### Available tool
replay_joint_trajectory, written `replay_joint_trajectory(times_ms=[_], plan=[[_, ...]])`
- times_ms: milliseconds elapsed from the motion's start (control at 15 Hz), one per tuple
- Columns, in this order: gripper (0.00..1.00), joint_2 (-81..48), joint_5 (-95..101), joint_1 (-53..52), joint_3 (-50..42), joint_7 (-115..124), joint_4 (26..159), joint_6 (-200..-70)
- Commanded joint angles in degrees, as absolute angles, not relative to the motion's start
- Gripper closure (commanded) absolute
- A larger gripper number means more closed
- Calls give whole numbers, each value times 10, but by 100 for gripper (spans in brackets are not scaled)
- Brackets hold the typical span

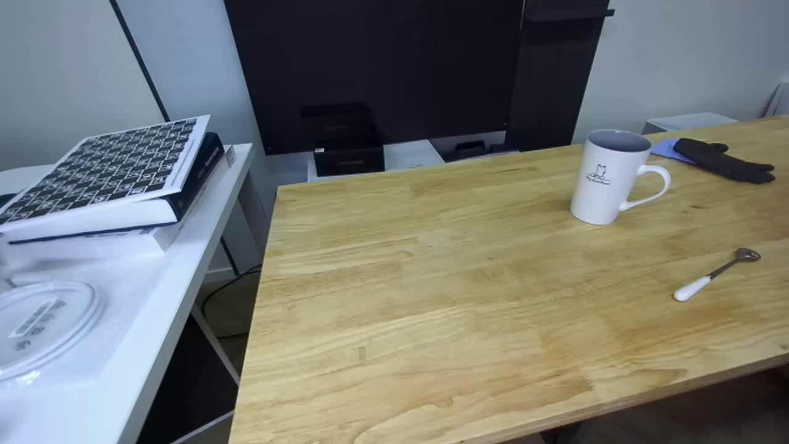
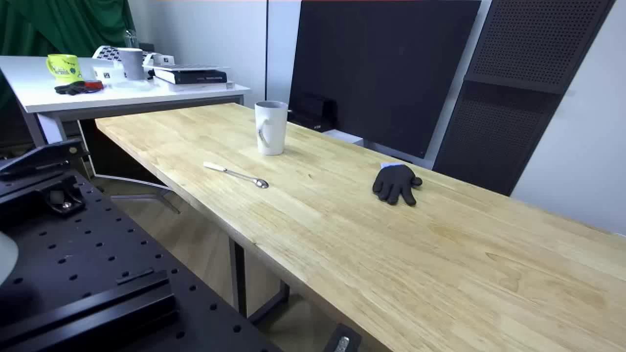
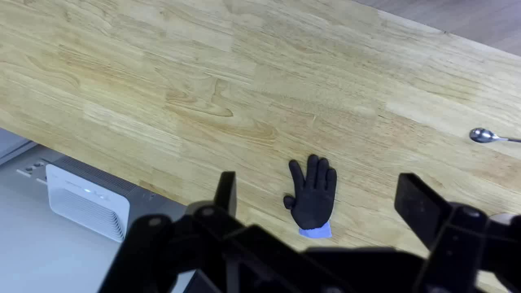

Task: Put the spoon in the mug

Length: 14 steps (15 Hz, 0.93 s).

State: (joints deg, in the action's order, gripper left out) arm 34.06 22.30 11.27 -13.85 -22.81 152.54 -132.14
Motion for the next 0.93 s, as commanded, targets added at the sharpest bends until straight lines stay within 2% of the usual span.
replay_joint_trajectory(times_ms=[0, 867], plan=[[0, 341, 221, 114, -137, -229, 1524, -1320], [0, 317, 211, 96, -113, -209, 1529, -1314]])
